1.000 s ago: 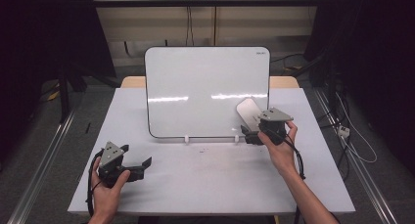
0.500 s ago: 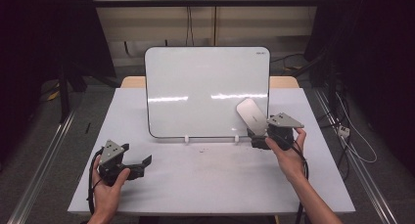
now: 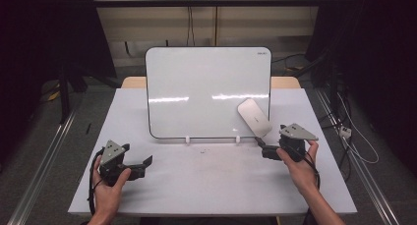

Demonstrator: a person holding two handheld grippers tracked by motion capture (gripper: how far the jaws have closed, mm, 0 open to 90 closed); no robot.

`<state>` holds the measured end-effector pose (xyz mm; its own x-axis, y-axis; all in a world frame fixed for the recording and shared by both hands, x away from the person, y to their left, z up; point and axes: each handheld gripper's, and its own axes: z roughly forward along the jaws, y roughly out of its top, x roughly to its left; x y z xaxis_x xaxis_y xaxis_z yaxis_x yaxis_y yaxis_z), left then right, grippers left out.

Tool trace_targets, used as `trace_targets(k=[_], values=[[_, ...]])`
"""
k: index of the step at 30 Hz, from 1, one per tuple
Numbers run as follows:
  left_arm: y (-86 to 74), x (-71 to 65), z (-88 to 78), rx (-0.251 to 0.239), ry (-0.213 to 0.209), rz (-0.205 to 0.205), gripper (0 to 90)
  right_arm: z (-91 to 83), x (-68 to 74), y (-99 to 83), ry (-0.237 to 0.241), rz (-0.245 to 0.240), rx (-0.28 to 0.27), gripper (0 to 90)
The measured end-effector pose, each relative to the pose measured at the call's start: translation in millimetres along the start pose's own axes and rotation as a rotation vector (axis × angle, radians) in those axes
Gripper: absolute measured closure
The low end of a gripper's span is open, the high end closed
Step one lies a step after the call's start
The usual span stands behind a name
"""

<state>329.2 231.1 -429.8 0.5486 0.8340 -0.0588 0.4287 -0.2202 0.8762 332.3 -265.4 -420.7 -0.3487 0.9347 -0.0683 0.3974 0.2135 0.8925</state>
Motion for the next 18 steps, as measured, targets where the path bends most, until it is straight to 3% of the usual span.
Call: trace_targets(k=[12, 18], values=[[0.9, 0.9, -0.1, -0.006, 0.005, 0.000, 5.9, -14.7, -3.8, -20.5, 0.002, 0.047, 0.003, 6.0], [0.2, 1.1, 0.4, 0.004, 0.033, 0.003, 7.3, -24.8, -5.7, -31.5, -0.016, 0.071, 0.003, 6.0]])
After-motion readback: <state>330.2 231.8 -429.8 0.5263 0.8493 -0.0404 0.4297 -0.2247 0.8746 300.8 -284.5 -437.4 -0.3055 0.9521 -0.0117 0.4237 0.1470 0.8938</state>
